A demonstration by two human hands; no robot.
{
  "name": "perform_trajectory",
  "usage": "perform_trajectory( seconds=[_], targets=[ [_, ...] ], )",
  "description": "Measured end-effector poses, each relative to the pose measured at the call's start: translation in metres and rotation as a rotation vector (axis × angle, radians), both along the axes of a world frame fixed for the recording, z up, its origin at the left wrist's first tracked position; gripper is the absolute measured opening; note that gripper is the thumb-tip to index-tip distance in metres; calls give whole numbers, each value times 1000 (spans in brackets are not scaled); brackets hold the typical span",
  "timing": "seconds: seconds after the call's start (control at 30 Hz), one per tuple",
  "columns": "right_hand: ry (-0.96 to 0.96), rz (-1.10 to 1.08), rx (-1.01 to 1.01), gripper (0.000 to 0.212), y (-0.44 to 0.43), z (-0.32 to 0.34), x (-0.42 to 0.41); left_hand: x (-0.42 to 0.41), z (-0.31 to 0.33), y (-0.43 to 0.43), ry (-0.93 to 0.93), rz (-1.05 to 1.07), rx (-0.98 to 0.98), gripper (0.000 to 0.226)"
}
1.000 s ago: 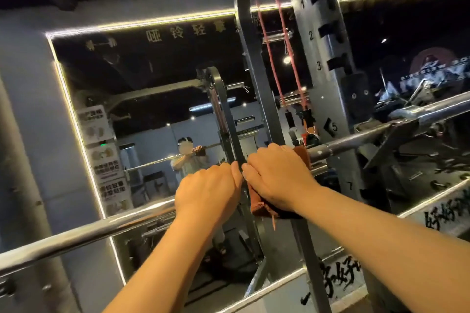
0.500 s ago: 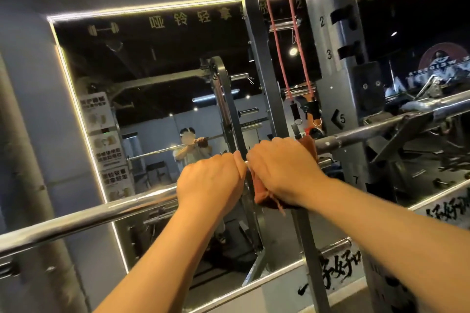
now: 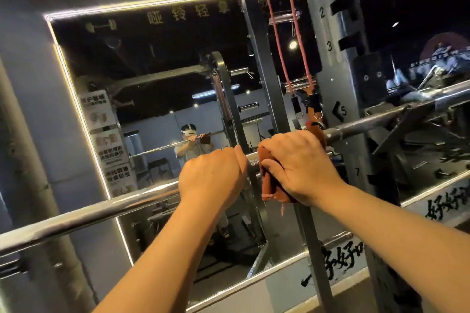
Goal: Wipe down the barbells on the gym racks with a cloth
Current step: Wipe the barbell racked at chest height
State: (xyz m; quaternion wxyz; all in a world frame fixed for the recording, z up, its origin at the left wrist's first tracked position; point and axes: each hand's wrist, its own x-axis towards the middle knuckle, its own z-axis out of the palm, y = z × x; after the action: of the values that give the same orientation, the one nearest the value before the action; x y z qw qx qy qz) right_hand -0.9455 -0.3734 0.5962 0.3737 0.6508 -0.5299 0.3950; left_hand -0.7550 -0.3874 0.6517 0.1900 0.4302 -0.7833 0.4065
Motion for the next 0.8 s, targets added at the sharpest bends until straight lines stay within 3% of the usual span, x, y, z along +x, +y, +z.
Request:
perform_trajectory(
  seconds=[0.13, 0.2, 0.3, 0.37, 0.43, 0.53, 0.63, 0.8],
  targets=[
    [-382, -43, -123, 45, -1, 0, -14, 1, 0, 1, -4, 7, -8, 19],
    [-442, -105, -139, 44, -7, -1, 5, 0, 1, 1, 16, -1, 10, 18],
    [-404, -124, -107, 37, -8, 3, 45, -2, 0, -1, 81, -15, 25, 29],
    [-308, -12, -97, 30, -7, -6, 59, -1, -2, -3, 129, -29, 28, 39],
    [-202, 97, -40, 30, 0, -8, 50, 0, -3, -3, 95, -38, -2, 36],
    [24, 33, 83, 39, 5, 9, 7, 1, -2, -2, 33, -31, 14, 25],
    [-49, -34, 40, 50, 8, 20, -24, 2, -1, -1, -9, -22, 13, 21],
    [-364, -217, -41, 38, -3, 12, 26, 0, 0, -3, 82, -39, 34, 32]
  ],
)
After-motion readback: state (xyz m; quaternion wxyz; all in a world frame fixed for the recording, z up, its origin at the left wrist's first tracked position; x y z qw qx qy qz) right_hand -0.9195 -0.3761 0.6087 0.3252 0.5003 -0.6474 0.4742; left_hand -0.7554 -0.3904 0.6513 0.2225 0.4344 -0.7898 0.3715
